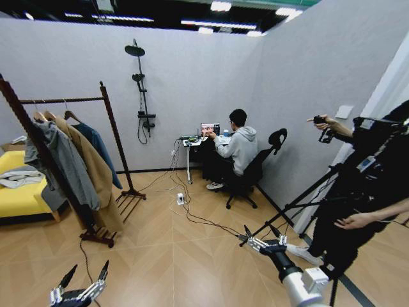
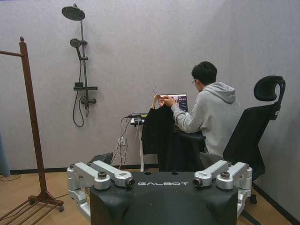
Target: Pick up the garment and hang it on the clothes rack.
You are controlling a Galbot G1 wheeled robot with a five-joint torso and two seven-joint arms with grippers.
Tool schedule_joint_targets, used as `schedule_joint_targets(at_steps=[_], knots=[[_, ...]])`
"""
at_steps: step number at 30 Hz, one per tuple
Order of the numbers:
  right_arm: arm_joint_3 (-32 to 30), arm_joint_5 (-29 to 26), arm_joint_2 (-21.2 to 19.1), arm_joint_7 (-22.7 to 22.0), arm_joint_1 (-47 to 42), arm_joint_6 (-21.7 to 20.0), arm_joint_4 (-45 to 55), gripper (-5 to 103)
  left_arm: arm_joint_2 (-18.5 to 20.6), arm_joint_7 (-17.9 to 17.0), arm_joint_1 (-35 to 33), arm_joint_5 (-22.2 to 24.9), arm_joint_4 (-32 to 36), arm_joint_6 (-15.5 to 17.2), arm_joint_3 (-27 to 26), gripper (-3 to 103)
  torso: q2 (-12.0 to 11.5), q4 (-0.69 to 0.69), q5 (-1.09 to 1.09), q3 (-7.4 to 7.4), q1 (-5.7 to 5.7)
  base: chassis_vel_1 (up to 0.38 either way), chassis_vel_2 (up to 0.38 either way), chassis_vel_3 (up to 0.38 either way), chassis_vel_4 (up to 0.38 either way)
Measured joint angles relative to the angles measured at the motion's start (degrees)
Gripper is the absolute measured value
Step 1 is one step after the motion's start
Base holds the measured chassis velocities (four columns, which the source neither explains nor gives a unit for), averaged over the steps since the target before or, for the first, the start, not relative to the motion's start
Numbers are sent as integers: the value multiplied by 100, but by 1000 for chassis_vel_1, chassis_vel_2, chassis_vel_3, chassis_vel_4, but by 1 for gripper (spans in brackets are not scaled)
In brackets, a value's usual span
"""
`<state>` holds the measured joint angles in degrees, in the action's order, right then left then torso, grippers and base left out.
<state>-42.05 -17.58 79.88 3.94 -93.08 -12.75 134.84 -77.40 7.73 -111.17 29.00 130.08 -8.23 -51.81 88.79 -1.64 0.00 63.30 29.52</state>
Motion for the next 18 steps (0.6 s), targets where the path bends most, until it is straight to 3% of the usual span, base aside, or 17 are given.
schedule_joint_targets(at_steps=[18], knots=[[47, 130, 240, 149, 115, 9, -91, 100, 0, 0, 0, 0, 0, 0, 0, 100, 0, 0, 0, 0, 0, 0, 0, 0, 0]])
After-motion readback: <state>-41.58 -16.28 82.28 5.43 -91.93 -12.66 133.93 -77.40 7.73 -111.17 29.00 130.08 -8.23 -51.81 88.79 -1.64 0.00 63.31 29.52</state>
